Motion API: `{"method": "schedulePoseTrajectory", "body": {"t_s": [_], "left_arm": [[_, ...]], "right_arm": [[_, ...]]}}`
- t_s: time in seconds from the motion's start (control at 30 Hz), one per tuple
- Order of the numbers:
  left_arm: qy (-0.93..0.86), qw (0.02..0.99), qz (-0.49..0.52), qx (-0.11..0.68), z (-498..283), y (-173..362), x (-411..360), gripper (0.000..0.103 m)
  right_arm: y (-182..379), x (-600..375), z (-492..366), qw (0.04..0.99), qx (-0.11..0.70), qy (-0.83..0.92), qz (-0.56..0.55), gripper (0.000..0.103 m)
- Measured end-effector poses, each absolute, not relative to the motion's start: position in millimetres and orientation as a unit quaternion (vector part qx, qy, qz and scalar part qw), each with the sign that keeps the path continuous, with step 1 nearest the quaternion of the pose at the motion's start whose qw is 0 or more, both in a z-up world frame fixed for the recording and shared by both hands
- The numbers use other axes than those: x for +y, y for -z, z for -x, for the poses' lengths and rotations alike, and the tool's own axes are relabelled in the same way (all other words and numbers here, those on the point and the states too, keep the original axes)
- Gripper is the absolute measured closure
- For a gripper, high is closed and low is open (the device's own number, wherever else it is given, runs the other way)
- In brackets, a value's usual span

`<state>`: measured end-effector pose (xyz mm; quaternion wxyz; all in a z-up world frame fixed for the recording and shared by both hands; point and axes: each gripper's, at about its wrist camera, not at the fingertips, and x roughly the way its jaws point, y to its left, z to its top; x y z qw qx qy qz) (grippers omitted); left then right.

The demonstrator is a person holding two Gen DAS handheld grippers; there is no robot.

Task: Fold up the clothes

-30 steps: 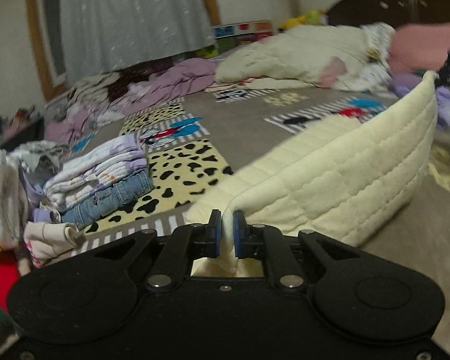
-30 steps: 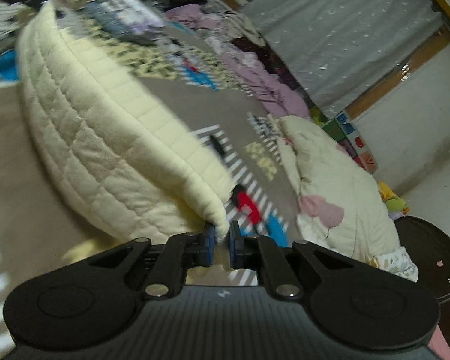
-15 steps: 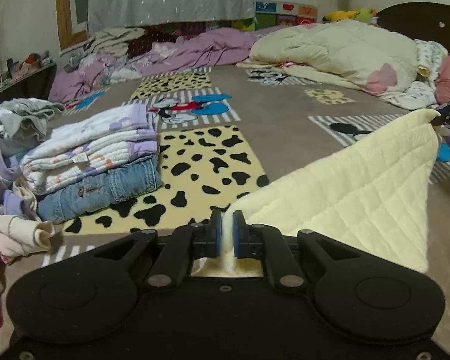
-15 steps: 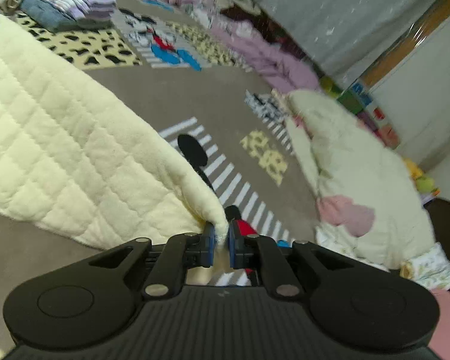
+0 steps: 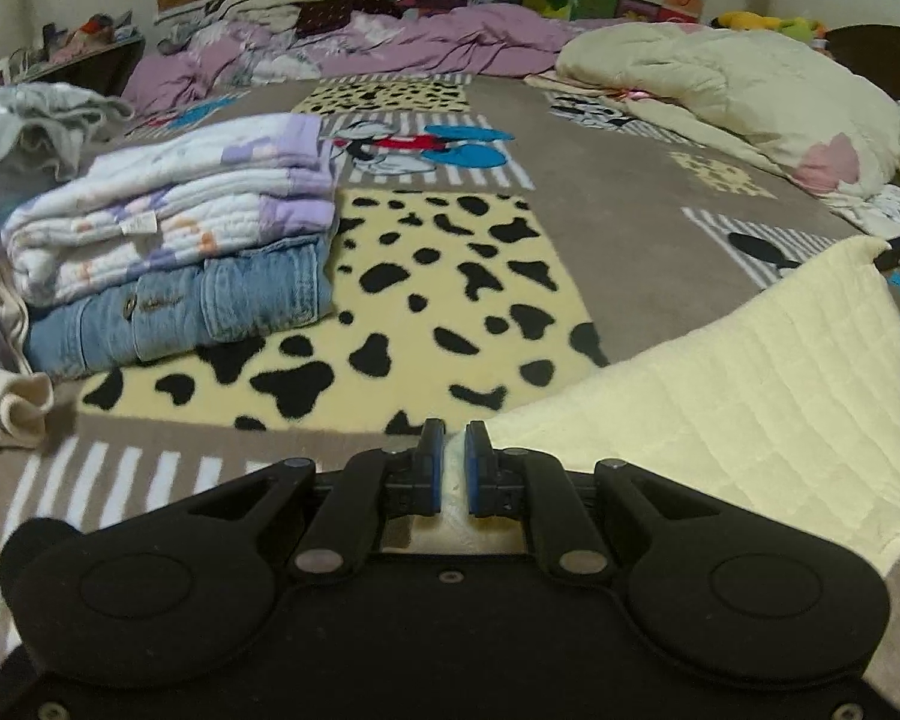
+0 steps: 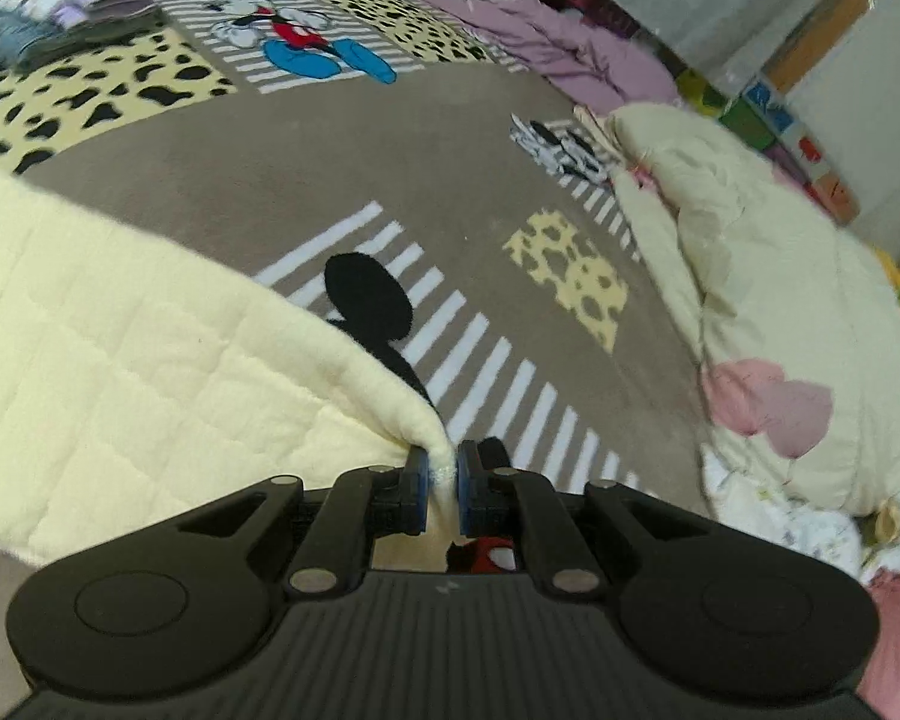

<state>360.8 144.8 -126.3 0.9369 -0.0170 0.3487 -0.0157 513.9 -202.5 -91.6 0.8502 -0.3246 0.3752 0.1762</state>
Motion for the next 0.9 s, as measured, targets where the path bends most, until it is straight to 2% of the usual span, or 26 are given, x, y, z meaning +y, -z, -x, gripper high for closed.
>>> {"method": "schedulePoseTrajectory", "body": {"t_s": [0.23, 0.3, 0.33, 0.37, 0.4, 0.47, 0.67, 0.73, 0.83, 0.9], "left_arm": [[0.010, 0.935, 0.004, 0.353, -365.7, 132.2, 141.9, 0.097], [0.003, 0.935, -0.008, 0.354, -365.4, 133.6, 139.1, 0.092], [-0.001, 0.935, -0.013, 0.355, -365.3, 134.3, 137.6, 0.084], [-0.016, 0.937, -0.027, 0.348, -361.2, 130.4, 137.0, 0.063], [-0.032, 0.939, -0.040, 0.341, -357.2, 126.5, 136.5, 0.056], [-0.028, 0.946, -0.038, 0.322, -337.3, 114.9, 133.8, 0.056], [0.012, 0.959, -0.025, 0.281, -283.2, 92.5, 113.5, 0.056], [0.046, 0.958, -0.020, 0.282, -275.1, 97.7, 98.4, 0.056], [0.041, 0.947, -0.019, 0.319, -286.5, 124.9, 85.2, 0.055], [0.032, 0.936, -0.013, 0.350, -299.0, 148.8, 89.1, 0.048]], "right_arm": [[114.8, -203.8, -528.6, 0.845, 0.414, -0.162, 0.297, 0.093], [122.4, -206.0, -531.2, 0.846, 0.423, -0.149, 0.287, 0.087], [125.9, -206.1, -531.4, 0.849, 0.423, -0.140, 0.285, 0.072], [128.2, -205.1, -529.6, 0.852, 0.416, -0.127, 0.291, 0.063], [128.2, -205.1, -527.2, 0.856, 0.407, -0.114, 0.297, 0.052], [120.1, -211.9, -523.1, 0.868, 0.397, -0.100, 0.281, 0.039], [77.2, -273.2, -500.6, 0.931, 0.338, -0.060, 0.126, 0.036], [77.0, -283.3, -491.9, 0.939, 0.325, -0.083, 0.078, 0.040], [89.7, -271.4, -477.3, 0.934, 0.320, -0.154, 0.046, 0.043], [109.8, -253.7, -479.3, 0.920, 0.351, -0.165, 0.055, 0.043]]}}
